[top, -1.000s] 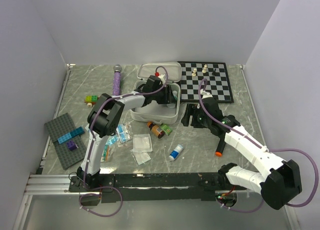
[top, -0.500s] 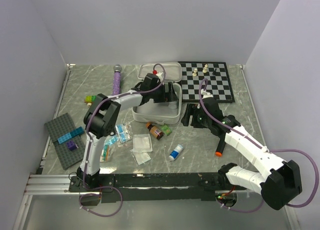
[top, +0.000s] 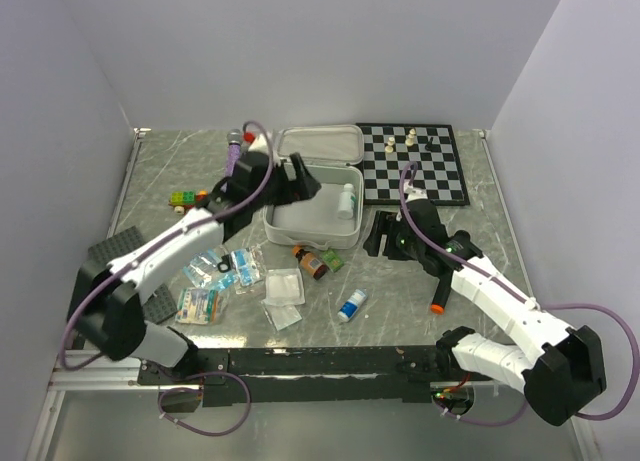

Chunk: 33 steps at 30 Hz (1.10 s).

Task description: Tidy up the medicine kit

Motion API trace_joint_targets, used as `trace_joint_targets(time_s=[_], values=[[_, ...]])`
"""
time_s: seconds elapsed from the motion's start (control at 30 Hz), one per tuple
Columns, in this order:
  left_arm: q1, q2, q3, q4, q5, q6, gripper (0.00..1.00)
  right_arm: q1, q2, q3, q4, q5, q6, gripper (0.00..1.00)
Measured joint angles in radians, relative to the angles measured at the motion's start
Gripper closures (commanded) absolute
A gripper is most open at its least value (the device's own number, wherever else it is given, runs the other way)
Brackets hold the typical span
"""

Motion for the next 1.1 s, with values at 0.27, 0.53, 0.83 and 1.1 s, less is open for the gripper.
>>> trace_joint_targets(time_s=[0.27,0.53,0.83,1.1], values=[[-0.31,-0.156,-0.354,-0.165,-0.212,-0.314,0.04,0.0,0.005,-0.026,0.011,0.002,-0.001,0.2],[-0.361,-0.054,-0.319,-0.263,-0.328,-0.55,0.01,0.0,0.024,-0.04,0.03,-0.009,0.003,0.2],[-0.361,0.083,-0.237,-0.28,-0.366,-0.653,0.17,0.0,0.019,-0.053,0.037,-0.009,0.003,0.2],[-0.36,0.166,-0.192,-0.294,-0.379,-0.69,0.21,0.0,0.013,-0.058,0.036,-0.009,0.002,0.2]])
